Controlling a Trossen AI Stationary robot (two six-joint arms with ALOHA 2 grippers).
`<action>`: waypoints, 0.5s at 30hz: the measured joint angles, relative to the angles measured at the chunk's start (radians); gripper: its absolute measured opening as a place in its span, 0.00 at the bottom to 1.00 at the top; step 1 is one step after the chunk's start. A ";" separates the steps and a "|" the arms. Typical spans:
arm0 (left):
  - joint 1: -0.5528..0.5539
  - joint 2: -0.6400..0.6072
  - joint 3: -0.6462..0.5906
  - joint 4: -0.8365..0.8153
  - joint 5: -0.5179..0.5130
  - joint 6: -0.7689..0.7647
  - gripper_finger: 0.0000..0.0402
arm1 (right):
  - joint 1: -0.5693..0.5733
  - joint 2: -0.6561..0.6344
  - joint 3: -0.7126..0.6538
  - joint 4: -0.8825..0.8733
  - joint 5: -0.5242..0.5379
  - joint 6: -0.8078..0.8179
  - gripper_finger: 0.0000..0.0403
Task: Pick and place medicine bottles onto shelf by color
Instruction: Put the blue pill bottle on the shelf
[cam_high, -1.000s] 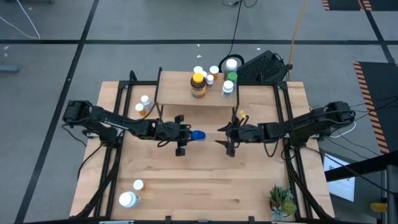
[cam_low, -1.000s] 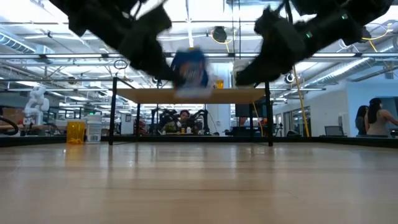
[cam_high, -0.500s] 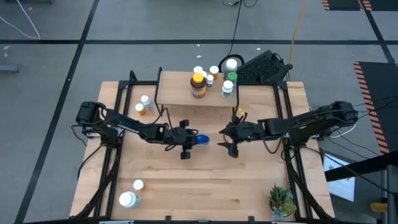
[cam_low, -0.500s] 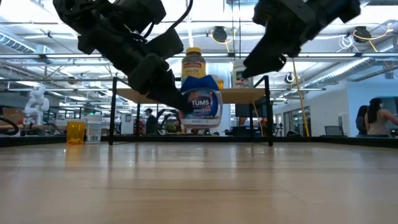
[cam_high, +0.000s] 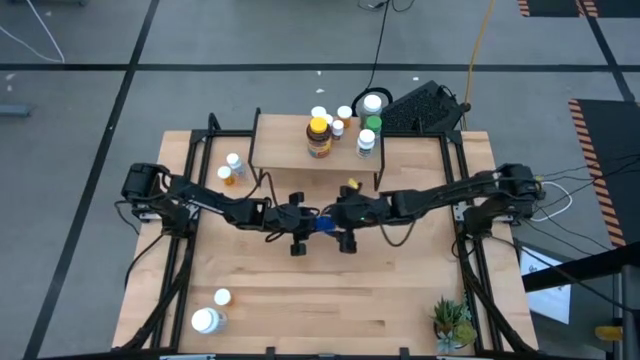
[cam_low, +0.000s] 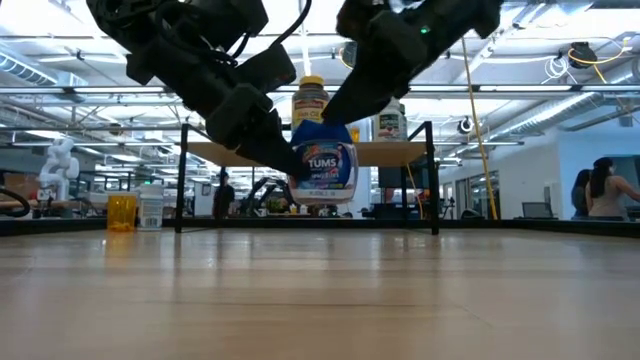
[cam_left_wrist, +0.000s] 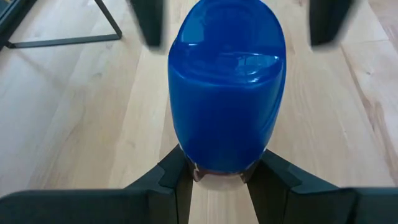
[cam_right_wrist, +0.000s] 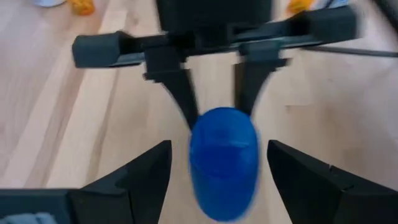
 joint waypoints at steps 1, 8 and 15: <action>0.000 0.000 0.000 -0.001 0.000 0.000 0.30 | -0.001 0.016 0.015 -0.013 -0.007 -0.002 0.63; 0.000 0.000 0.000 -0.012 0.002 -0.006 0.30 | -0.001 0.068 0.069 -0.065 0.002 -0.022 0.45; 0.000 -0.002 0.000 0.021 -0.027 -0.034 0.46 | -0.011 0.020 0.069 -0.100 0.003 -0.016 0.41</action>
